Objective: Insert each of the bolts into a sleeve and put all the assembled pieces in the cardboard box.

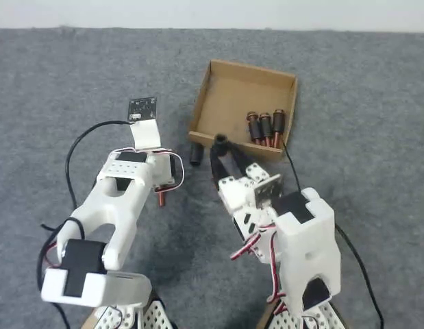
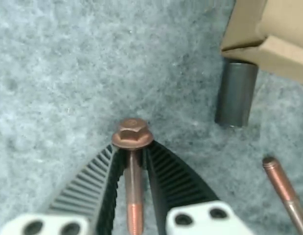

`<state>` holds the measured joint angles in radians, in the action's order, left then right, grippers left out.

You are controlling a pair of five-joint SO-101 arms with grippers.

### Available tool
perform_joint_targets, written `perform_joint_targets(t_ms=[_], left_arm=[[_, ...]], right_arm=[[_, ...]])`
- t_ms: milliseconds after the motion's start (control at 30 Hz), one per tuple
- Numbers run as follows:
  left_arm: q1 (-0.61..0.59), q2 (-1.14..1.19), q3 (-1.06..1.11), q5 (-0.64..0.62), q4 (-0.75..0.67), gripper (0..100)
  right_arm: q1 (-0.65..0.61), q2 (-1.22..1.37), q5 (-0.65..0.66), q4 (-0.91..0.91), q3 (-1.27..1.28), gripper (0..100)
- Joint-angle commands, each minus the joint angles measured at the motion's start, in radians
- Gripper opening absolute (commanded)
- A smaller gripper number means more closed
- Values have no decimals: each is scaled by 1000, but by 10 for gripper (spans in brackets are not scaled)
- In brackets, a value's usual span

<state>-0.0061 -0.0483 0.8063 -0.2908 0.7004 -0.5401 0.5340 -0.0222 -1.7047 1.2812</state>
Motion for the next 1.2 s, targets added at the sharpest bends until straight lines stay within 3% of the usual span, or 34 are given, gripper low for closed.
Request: perform_joint_targets(t_ms=[0, 467, 933, 1167], left_arm=[[-6, -68, -15, -5, -32, 10], [-3, -68, -15, -5, -32, 10], [-6, -80, -84, -8, -28, 11], [-5, -265, -85, -9, -28, 11]], right_arm=[[-16, -18, 60, -35, 58, 7], [-19, -111, 57, -51, 308, 7], [-12, -171, 58, -38, 325, 7], [-13, -171, 58, -38, 324, 7]])
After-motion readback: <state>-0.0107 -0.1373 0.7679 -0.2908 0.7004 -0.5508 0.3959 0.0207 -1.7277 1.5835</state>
